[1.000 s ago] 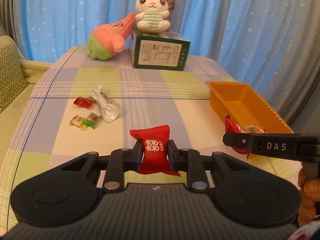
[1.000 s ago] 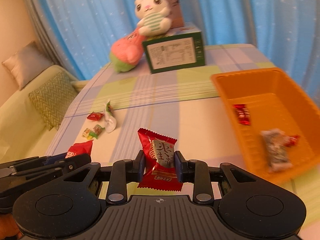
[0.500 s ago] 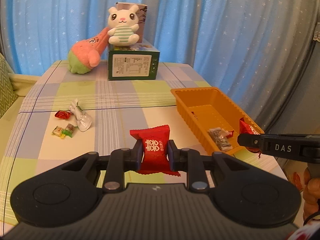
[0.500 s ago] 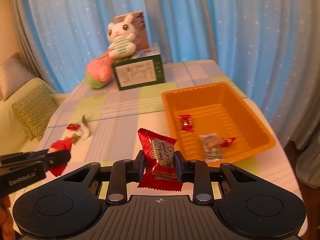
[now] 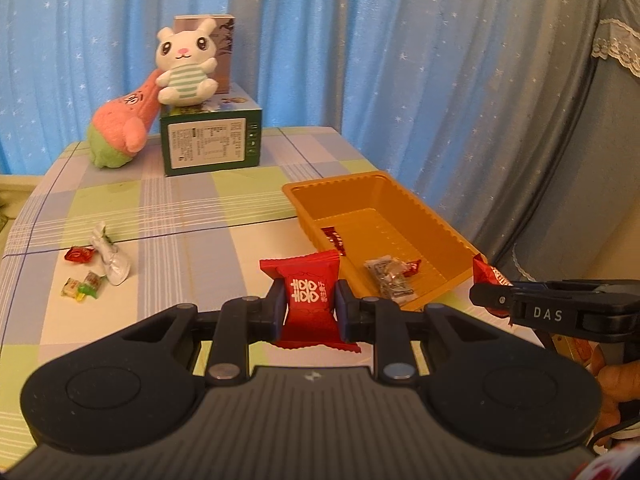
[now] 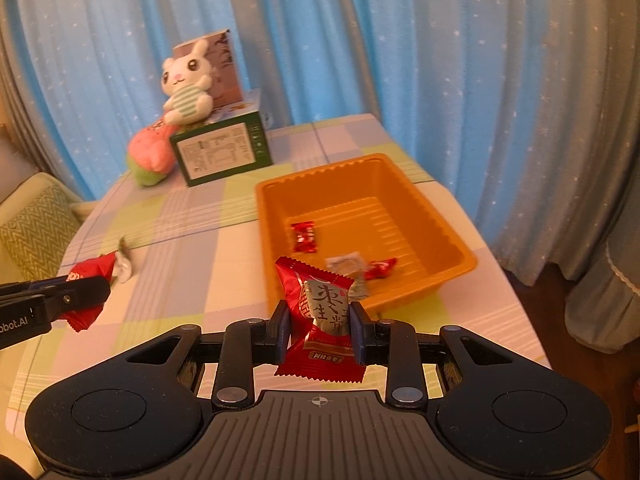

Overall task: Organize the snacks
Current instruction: 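Carry both red candies over the orange tray, then open both tools to drop the red candies into the tray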

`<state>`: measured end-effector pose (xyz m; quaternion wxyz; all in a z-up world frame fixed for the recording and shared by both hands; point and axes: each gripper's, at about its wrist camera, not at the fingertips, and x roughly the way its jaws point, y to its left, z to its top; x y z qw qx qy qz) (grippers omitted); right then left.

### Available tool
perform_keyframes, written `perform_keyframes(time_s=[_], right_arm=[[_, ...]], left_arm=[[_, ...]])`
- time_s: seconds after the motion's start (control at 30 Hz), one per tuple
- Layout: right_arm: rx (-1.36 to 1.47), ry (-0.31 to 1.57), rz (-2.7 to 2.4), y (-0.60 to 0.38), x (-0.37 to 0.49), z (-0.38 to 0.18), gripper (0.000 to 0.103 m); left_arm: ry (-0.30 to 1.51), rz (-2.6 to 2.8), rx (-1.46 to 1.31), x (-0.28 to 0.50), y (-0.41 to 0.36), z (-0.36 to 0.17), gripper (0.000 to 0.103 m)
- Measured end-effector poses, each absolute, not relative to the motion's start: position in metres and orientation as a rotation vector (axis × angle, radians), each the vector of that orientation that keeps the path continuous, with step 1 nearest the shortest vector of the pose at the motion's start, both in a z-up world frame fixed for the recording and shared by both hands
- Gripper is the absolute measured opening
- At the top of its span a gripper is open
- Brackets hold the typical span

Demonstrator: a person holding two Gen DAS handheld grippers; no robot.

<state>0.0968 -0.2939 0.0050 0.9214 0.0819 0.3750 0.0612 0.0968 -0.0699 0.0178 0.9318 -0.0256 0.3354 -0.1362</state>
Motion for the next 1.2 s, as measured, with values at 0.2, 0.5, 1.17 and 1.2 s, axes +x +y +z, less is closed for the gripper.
perform_keyframes(time_s=[0.2,0.5,1.17,1.2], right_arm=[[0.179,0.776,0.107,-0.311,0.098,0.002,0.031],[0.176,0.770,0.093,-0.333,0.112,0.000,0.031],[0.168,0.771,0.096,-0.352,0.169,-0.015,0.031],[0.168,0.771,0.094,-0.353,0.171,-0.016,0.031]], left_arm=[[0.688,-0.325,-0.024,0.110,-0.095,0.019,0.023],[0.701,-0.370,-0.011,0.134,-0.124,0.014,0.023],[0.752,-0.417,-0.024,0.202,-0.165,-0.013,0.023],[0.754,-0.421,-0.025,0.205,-0.166,-0.015,0.023]])
